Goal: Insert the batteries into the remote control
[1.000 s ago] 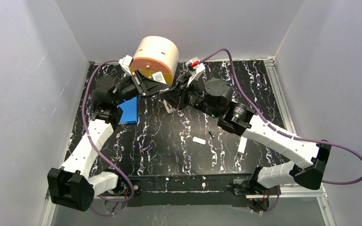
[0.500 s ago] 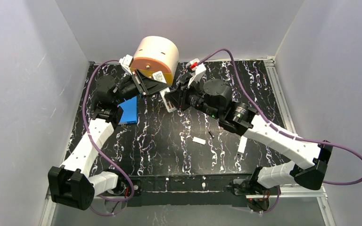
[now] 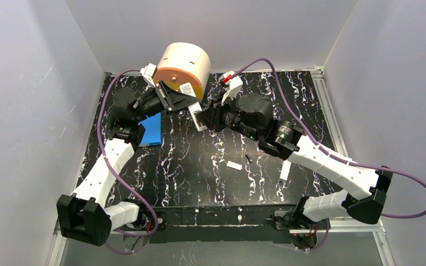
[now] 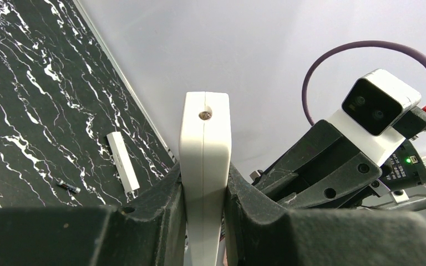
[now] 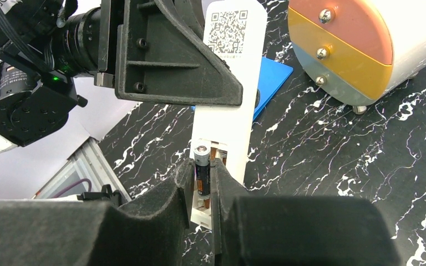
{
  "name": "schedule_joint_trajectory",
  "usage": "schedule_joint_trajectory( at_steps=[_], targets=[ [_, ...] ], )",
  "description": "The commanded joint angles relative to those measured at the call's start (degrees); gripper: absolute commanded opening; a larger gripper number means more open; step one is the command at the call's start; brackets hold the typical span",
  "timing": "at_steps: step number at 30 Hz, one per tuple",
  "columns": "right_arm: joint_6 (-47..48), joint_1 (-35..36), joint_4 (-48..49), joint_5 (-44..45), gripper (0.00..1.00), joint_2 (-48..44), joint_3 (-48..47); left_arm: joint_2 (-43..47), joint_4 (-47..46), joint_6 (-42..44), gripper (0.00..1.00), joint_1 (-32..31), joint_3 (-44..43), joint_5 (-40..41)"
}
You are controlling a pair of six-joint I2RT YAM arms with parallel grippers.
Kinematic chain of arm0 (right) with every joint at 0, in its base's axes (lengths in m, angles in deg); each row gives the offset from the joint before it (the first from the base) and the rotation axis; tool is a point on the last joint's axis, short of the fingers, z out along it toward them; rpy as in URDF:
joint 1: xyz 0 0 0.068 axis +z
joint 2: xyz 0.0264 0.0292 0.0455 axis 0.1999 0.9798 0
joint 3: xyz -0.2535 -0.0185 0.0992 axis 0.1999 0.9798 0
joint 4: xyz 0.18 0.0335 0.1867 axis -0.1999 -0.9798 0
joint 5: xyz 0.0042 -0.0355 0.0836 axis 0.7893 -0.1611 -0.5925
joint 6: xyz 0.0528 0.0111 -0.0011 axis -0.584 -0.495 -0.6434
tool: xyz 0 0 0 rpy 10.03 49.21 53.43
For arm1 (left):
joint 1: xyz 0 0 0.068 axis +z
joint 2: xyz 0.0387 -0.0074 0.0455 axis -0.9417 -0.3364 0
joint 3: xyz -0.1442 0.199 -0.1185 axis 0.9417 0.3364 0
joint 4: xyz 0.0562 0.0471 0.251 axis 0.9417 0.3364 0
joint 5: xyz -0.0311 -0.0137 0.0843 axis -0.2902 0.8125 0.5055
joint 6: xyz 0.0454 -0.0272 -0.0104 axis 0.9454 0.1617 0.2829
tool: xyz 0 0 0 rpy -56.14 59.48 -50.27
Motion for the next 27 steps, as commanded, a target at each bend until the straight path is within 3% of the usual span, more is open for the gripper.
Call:
schedule_joint_trajectory(
  at_steps=[1, 10, 27],
  targets=[
    [1.02, 0.37, 1.87, 0.00, 0.26, -0.72, -1.82, 0.59, -1.99, -0.46, 0.00, -0.23, -1.95, -1.05],
    [0.99, 0.34, 2.92, -0.93, 0.26, 0.32, -1.07, 0.65, -2.94, -1.38, 0.00, -0.20, -1.49, -1.16],
    [-5.42, -0.10, 5.55, -0.98, 0.49, -0.98, -3.26, 0.39, -3.64, -2.17, 0.00, -0.21, -1.46, -1.16]
  ],
)
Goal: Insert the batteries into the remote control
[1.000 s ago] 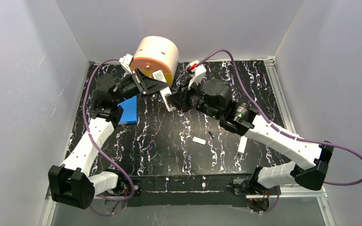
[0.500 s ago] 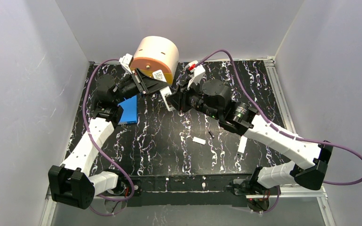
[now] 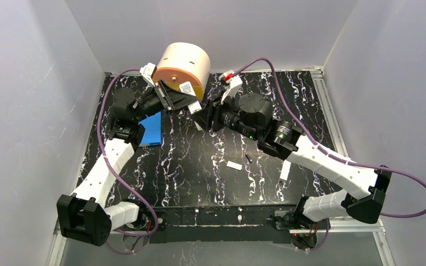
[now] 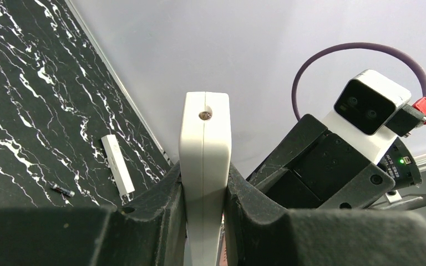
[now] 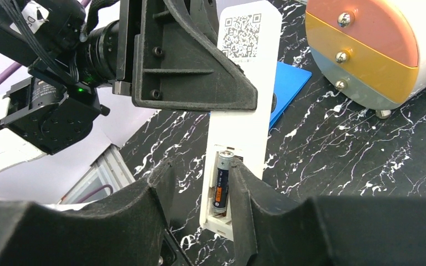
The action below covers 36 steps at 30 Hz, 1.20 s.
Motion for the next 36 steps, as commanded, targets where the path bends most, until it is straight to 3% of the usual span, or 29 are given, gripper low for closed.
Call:
schedule_joint_trajectory(
  at_steps=[1, 6, 9, 12, 14, 19, 21, 25, 36],
  targets=[
    [-3.42, -0.37, 3.24, 0.31, 0.50, -1.47, -3.50, 0.40, -2.19, -0.56, 0.00, -0.20, -1.53, -1.04],
    [-8.60, -2.62, 1.65, 1.05, 0.60, -1.76, -4.31, 0.25, -2.60, -0.99, 0.00, -0.24, -1.75, -0.90],
    [-9.24, -3.00, 1.19, -0.22, 0.60, -1.35, -4.52, 0.23, -2.72, -1.00, 0.00, -0.22, -1.76, -0.88],
    [-9.43, -3.10, 1.11, -3.35, 0.52, -0.34, -4.97, 0.19, -2.71, -1.02, 0.00, -0.24, -1.67, -0.79],
    [-9.33, -3.05, 1.75, -5.15, 0.42, -0.15, -4.36, 0.05, -2.68, -0.84, 0.00, -0.19, -1.80, -0.76],
    [-9.03, -3.04, 3.76, -5.34, 0.33, -1.44, -2.68, -0.45, -2.71, -0.65, 0.00, -0.24, -2.02, -0.81],
    [-8.76, -2.99, 2.58, -4.04, 0.34, -1.49, -2.98, -0.51, -2.76, -0.63, 0.00, -0.23, -2.02, -0.79],
    [-8.62, -3.06, -0.20, -3.38, 0.46, -1.01, -3.28, -0.45, -2.67, -0.76, 0.00, -0.24, -2.16, -0.68],
    [-8.69, -2.97, -1.72, -5.40, 0.45, -0.83, -0.96, -0.84, -2.70, -0.81, 0.00, -0.24, -3.12, -0.77]
  ],
)
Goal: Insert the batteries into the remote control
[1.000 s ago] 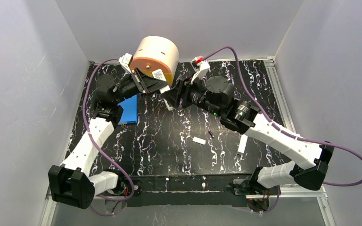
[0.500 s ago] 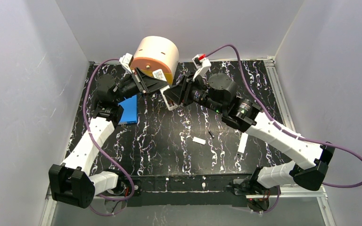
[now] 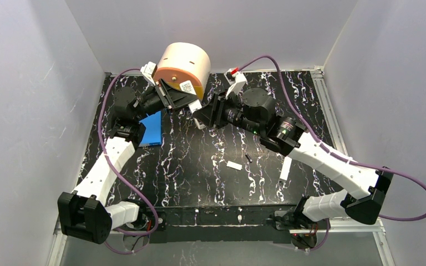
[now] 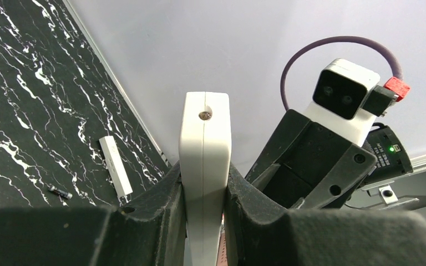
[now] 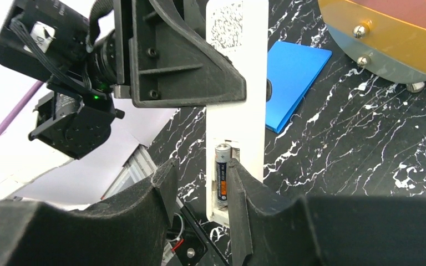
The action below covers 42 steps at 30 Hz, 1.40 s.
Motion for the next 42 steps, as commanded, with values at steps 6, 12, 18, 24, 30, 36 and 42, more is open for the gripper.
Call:
schedule_joint_trajectory(
  at_steps=[6, 12, 18, 24, 30, 36, 42],
  targets=[
    [0.34, 0.13, 1.09, -1.95, 0.45, -0.22, 0.37, 0.31, -1.73, -0.01, 0.00, -0.20, -2.84, -0.85],
    [0.12, 0.09, 1.19, -0.85, 0.45, -0.75, 0.52, 0.30, -1.74, 0.06, 0.00, -0.24, -2.34, -0.79],
    [-0.29, 0.07, 1.53, 4.88, 0.55, -3.35, 0.27, 0.10, -1.73, 0.23, 0.00, -0.23, -2.63, -0.70],
    [-4.42, 0.05, 12.24, 2.04, 0.79, -8.43, 3.31, -0.86, -1.84, 0.97, 0.00, -0.24, -4.20, 0.34],
    [-15.91, 0.10, 11.67, 15.07, 0.84, -11.99, 8.78, -0.98, -1.78, 1.06, 0.00, -0.24, -6.47, 4.37],
    [-30.44, 0.12, 12.87, 19.34, 0.95, -12.88, 15.68, -0.39, -1.83, -1.08, 0.00, -0.24, -7.65, 8.91],
    [-33.51, 0.10, 24.10, 12.64, 0.99, -7.27, 15.23, -0.54, -2.28, -4.74, 0.00, -0.31, -6.16, 10.45]
  ],
)
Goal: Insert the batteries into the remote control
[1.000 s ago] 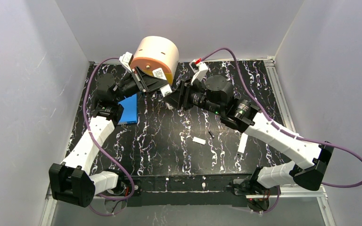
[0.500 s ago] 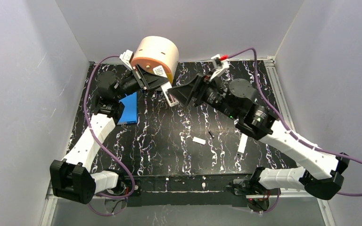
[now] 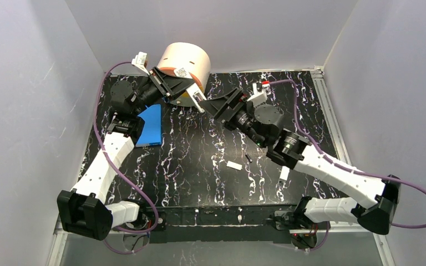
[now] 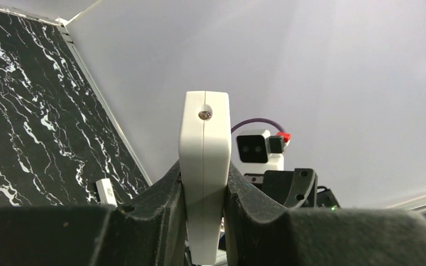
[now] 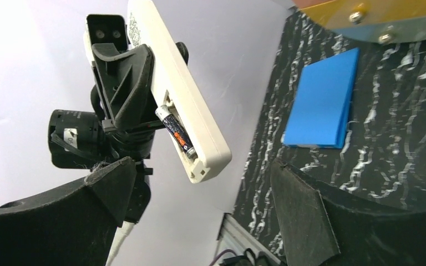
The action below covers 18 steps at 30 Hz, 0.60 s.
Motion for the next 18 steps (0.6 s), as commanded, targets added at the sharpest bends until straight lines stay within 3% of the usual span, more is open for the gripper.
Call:
schedule_joint_trajectory(
  at_steps=[1, 12, 18],
  targets=[
    [-5.89, 0.08, 11.58, -3.29, 0.99, 3.09, -1.61, 1.09, -2.09, -2.92, 0.00, -0.30, -0.50, 2.13],
    [-12.01, -0.04, 14.44, -3.19, 0.98, 7.12, -3.01, 2.10, -4.55, -2.77, 0.00, -0.31, 1.01, -0.18],
    [-12.60, -0.30, 15.43, -3.88, 0.93, 8.59, -4.38, 2.74, -5.82, -2.15, 0.00, -0.30, 1.99, -1.48]
  ],
)
